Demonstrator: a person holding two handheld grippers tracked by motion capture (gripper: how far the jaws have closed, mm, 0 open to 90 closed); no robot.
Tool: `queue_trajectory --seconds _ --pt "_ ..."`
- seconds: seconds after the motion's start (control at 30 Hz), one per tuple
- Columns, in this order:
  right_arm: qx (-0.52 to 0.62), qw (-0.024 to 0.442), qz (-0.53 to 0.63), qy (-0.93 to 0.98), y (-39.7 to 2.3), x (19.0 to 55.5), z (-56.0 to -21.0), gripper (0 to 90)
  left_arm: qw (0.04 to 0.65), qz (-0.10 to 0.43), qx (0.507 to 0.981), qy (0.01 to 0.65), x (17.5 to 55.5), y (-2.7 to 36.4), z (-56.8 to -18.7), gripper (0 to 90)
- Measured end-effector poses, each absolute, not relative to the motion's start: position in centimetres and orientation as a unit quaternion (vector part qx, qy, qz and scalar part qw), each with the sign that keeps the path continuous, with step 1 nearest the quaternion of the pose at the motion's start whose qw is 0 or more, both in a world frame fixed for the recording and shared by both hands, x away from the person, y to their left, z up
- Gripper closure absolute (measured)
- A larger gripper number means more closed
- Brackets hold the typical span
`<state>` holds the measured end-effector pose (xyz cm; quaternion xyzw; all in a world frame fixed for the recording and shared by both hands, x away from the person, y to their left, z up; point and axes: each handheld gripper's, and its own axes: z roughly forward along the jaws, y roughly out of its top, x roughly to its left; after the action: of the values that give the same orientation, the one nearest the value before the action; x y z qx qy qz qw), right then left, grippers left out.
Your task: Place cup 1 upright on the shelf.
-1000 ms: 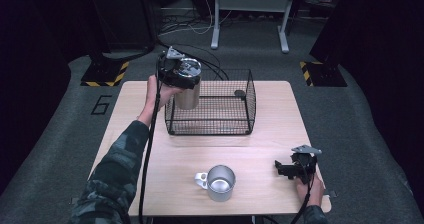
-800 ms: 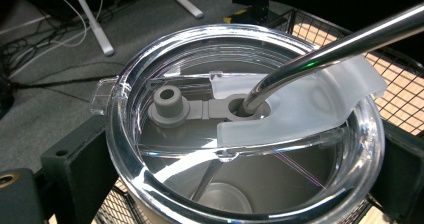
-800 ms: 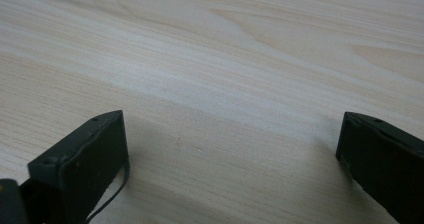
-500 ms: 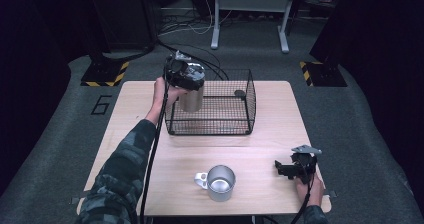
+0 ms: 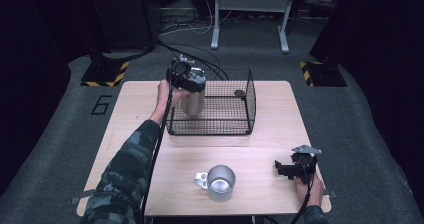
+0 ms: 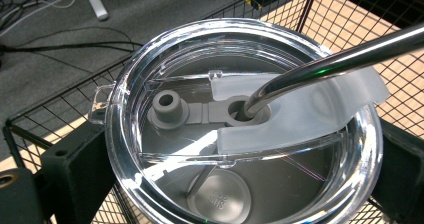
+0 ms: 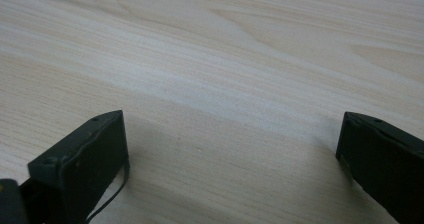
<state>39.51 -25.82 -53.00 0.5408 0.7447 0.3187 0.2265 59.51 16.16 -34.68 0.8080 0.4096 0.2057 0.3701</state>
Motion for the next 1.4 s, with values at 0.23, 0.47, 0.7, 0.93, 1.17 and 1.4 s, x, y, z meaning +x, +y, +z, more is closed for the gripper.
queue_trajectory --seconds 0.23,0.47,0.7,0.93,1.17,1.4 --pt "0.541 0.226 0.319 0.745 -25.8 39.5 -53.0 0.0 0.357 0.198 0.812 0.417 59.9 15.8 -35.8 3.7" --pt "0.541 0.227 0.319 0.745 -25.8 39.5 -53.0 0.0 0.342 0.197 0.814 0.426 60.2 15.7 -37.1 3.6" --pt "0.541 0.227 0.319 0.745 -25.8 39.5 -53.0 0.0 0.336 0.195 0.816 0.429 60.1 15.5 -37.4 3.6" --pt "0.541 0.227 0.319 0.745 -25.8 39.5 -53.0 0.0 0.330 0.194 0.817 0.431 60.1 15.4 -38.0 3.6" --pt "0.541 0.227 0.319 0.745 -25.8 39.5 -53.0 0.0 0.331 0.187 0.814 0.439 60.0 15.8 -38.1 3.5" --pt "0.541 0.226 0.319 0.745 -25.8 39.5 -53.0 0.0 0.326 0.179 0.817 0.441 59.9 16.2 -38.0 3.4"
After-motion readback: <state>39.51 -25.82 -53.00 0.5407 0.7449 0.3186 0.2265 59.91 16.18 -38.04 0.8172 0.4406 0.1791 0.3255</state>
